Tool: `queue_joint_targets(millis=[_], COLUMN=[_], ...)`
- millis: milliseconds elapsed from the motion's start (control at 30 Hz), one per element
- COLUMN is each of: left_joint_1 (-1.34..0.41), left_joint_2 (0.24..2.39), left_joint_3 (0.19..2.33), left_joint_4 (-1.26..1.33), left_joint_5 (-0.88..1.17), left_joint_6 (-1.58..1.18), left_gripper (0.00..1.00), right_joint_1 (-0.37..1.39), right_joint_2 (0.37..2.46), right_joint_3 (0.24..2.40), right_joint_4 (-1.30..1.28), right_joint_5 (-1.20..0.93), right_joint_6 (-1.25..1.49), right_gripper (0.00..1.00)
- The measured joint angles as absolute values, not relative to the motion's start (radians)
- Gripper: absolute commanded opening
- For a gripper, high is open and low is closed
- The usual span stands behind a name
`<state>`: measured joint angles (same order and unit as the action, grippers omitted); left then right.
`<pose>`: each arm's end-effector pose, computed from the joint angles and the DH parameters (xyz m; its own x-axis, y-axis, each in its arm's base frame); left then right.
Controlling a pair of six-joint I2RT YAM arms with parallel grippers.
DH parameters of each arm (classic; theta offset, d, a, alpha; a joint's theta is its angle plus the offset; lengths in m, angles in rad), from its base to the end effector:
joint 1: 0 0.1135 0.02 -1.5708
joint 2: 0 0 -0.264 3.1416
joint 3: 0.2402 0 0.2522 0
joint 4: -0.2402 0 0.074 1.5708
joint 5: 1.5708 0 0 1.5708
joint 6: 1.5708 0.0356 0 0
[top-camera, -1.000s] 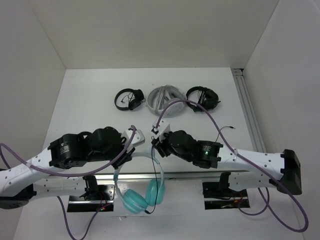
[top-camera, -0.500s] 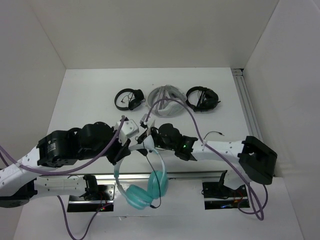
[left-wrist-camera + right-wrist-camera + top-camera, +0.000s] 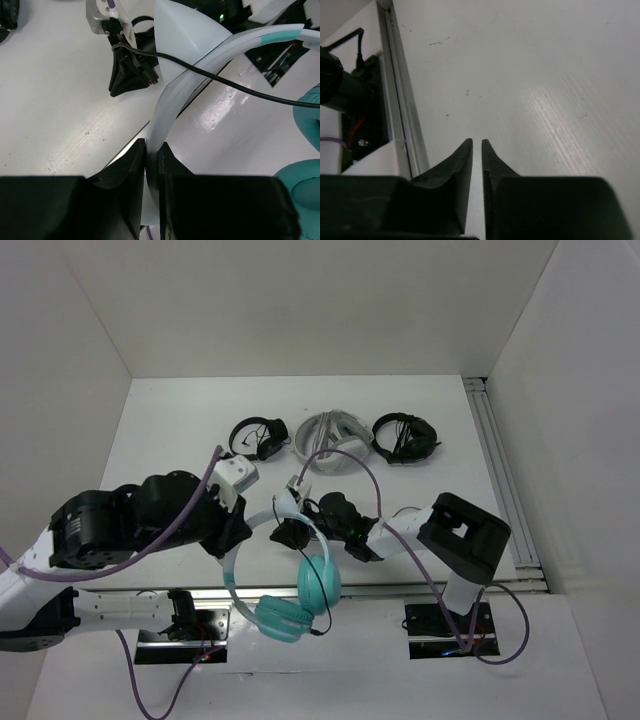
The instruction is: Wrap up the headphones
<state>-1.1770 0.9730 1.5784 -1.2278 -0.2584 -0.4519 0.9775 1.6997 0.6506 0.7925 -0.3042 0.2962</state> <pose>0.0570 -0.1136 0.4572 -0.5563 0.2386 -0.7960 0.6338 0.7413 -0.2208 0.1770 0.2816 0.1654 -0.4139 -0.1157 -0.9029 -0.8701 0.3419 0.3550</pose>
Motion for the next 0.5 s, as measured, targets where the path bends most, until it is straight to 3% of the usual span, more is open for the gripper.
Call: queue_joint_targets(millis=[33,267,500], left_joint_1=[-1.177,-1.177,-1.177], left_joint_2=[0.974,0.959,0.945], left_joint_3=[1.605,1.666,1.521], left_joint_4=[-1.239,-1.276,-1.303], left_joint_5=[-0.266,-0.272,-0.212], left_joint_6=[-0.461,-0.499,-0.503], left_gripper=[0.00,0.00,0.00], right_joint_1=[0.976,0.897,0.785], right_joint_2=[1.717,1.743,1.585], right_joint_3=[0.649,0.580,0.583], right_joint_4=[0.809,0.869,0.734], right_joint_5=[-0.309,-0.257,-0.110], right_joint_6=[0.305,0.358,0.339], right_gripper=[0.00,0.00,0.00])
